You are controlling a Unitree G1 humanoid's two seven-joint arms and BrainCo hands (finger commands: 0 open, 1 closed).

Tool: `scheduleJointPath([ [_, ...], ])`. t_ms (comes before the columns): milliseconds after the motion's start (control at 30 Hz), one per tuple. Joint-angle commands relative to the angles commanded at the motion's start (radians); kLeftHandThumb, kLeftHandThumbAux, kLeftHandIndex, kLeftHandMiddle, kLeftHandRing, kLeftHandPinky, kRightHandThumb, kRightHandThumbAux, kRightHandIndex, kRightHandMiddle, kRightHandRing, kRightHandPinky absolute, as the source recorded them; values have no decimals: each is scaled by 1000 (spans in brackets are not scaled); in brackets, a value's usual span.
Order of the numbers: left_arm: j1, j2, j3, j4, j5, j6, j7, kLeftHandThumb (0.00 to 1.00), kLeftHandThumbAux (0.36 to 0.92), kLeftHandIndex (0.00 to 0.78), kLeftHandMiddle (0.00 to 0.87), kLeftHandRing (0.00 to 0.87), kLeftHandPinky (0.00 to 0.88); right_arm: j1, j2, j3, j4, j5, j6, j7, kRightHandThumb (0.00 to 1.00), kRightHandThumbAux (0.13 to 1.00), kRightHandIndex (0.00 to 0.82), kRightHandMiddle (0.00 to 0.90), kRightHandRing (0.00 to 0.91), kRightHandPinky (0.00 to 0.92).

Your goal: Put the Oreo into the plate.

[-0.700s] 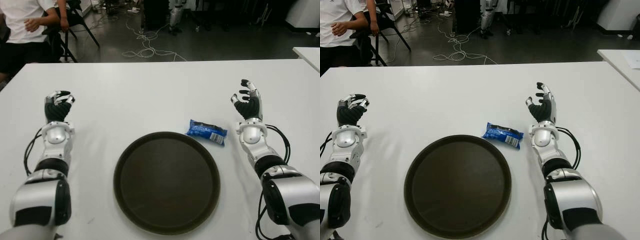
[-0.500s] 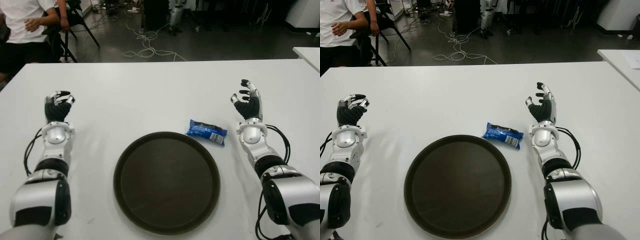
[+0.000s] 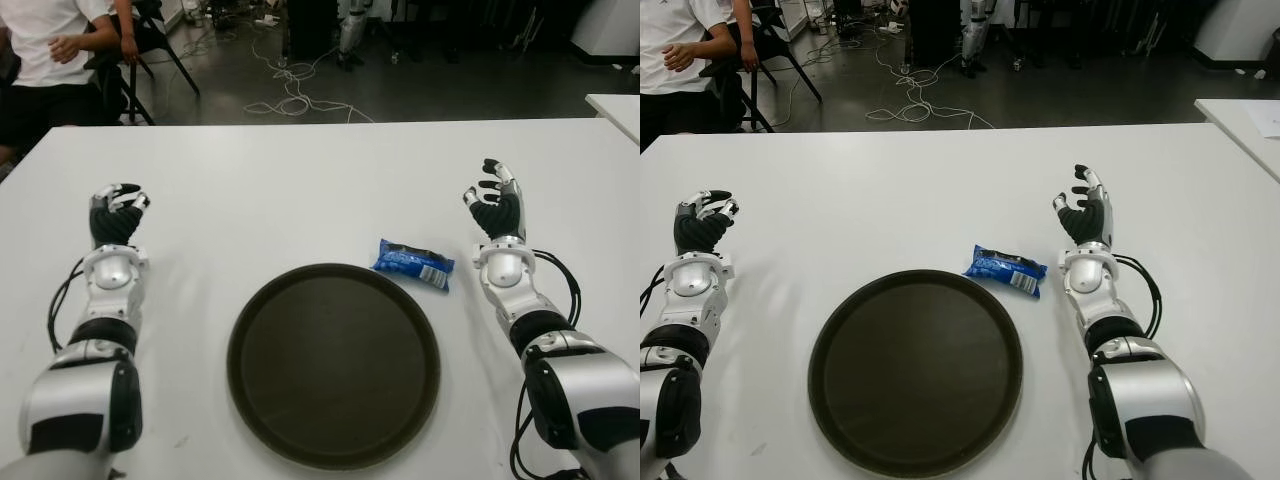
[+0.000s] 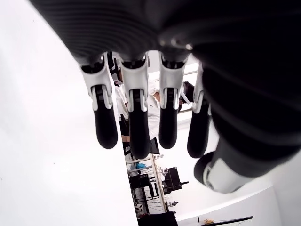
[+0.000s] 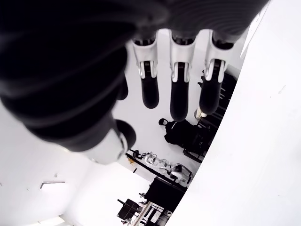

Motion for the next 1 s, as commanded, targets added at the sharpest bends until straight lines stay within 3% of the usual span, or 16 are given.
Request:
scheduleJointPath([
  [1000,-2,1,1,1,-2,6,-6,695,713,405,293,316,331,1,-6,18,-1,-20,1,-14,580,789,175,200,243,299],
])
